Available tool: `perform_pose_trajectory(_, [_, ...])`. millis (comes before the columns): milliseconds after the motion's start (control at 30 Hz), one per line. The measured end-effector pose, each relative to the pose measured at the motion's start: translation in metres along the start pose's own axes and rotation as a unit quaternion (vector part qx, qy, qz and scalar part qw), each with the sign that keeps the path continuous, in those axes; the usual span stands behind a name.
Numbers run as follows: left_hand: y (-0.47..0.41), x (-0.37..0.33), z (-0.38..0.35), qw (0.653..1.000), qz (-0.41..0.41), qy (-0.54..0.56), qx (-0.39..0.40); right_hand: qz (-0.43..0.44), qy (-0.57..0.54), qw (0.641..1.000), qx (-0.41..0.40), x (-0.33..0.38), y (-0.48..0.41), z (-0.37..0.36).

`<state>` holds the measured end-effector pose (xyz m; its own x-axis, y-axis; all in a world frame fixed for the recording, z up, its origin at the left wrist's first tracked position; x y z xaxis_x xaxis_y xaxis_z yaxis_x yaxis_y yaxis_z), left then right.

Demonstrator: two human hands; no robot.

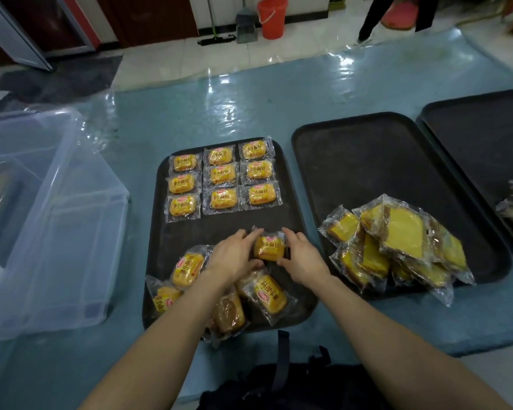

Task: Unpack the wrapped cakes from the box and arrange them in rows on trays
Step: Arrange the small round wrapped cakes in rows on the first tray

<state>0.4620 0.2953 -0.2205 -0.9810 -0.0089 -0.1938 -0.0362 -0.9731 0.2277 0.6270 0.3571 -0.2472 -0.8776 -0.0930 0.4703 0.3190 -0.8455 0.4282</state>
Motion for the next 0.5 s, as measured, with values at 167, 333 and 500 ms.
perform_pose_trajectory(167, [-0.014,0.014,-0.002,0.999,0.034,0.002,-0.005,-0.002,0.026,1.0,0.002,0.009,-0.02,-0.002])
perform_pose_trajectory(333, [-0.018,0.025,0.004,0.999,0.048,0.0,-0.02,0.006,0.065,0.998,0.017,0.015,-0.03,0.002])
perform_pose_trajectory(500, [-0.016,0.031,0.004,0.996,0.072,0.02,-0.047,0.01,0.093,0.995,0.033,0.017,-0.036,0.008])
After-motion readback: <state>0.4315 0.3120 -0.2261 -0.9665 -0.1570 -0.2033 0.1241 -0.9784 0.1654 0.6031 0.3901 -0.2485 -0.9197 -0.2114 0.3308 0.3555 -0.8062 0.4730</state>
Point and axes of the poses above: each hand's wrist, its own y-axis away from the middle knuckle, its own z-axis out of the back of the hand, x = y × z, the point moved 8 cm from there along -y, towards the middle knuckle, and after that the axes turned 12 degrees about -z, right-handed, at the moved point
